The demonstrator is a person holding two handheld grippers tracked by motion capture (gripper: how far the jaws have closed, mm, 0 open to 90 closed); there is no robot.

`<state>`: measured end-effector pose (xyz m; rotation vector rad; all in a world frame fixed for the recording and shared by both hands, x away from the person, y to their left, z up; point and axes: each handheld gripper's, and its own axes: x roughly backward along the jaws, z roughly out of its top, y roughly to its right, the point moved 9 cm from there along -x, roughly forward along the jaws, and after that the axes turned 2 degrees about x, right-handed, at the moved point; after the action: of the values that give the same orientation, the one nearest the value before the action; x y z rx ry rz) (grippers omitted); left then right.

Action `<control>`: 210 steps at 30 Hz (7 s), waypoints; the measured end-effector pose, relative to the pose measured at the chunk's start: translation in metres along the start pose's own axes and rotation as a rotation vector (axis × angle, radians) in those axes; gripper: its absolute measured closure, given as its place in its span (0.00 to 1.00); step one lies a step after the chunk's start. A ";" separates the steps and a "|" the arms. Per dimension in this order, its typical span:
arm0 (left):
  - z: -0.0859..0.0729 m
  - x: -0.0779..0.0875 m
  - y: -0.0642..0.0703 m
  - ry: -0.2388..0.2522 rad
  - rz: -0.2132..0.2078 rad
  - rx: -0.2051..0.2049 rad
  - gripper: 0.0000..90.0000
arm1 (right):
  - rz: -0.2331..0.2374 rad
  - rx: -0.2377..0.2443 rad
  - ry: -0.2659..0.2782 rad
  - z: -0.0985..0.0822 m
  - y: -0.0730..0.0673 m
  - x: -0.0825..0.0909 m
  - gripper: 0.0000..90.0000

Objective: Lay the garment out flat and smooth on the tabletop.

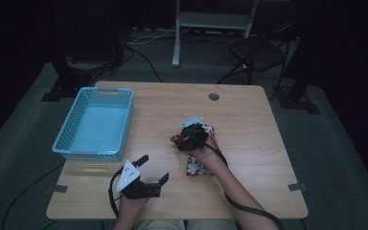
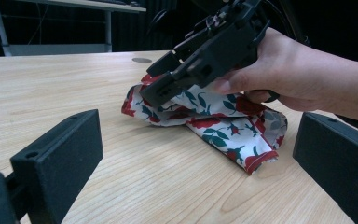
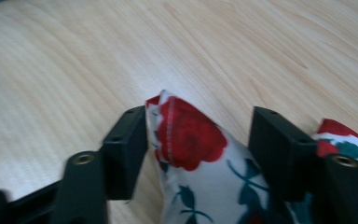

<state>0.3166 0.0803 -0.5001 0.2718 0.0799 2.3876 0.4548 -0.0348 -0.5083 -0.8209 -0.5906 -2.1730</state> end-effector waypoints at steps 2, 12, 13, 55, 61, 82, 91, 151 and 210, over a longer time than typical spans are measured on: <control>0.000 0.000 0.000 0.000 0.001 0.001 0.02 | -0.005 -0.001 -0.002 0.000 0.001 0.000 0.48; 0.000 0.000 -0.001 0.001 0.002 0.005 0.02 | -0.063 0.011 0.025 -0.004 0.015 0.015 0.90; 0.000 0.000 -0.001 0.000 0.002 0.004 0.02 | -0.063 0.003 0.034 -0.004 0.016 0.018 0.90; 0.000 0.000 -0.001 -0.003 0.007 0.008 0.02 | -0.249 -0.439 0.143 -0.170 0.123 0.141 0.88; 0.000 -0.001 -0.001 -0.008 0.006 0.003 0.02 | -0.268 -0.485 0.112 -0.200 0.129 0.141 0.88; -0.002 -0.012 -0.003 -0.081 -0.031 0.063 0.02 | -0.288 -0.522 0.212 -0.226 0.110 0.161 0.22; 0.018 -0.038 0.007 -0.106 -0.032 0.064 0.03 | -0.350 -0.455 0.237 -0.227 0.099 0.171 0.23; 0.036 -0.201 0.048 -0.476 0.019 -0.123 0.93 | -0.346 -0.444 0.296 -0.225 0.097 0.176 0.26; 0.031 -0.067 -0.037 -0.390 0.104 -0.034 0.44 | -0.244 -0.387 0.271 -0.201 0.077 0.169 0.17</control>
<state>0.3954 0.0619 -0.4858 0.7336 -0.1597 2.3902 0.3488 -0.2869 -0.5162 -0.6548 -0.1370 -2.6156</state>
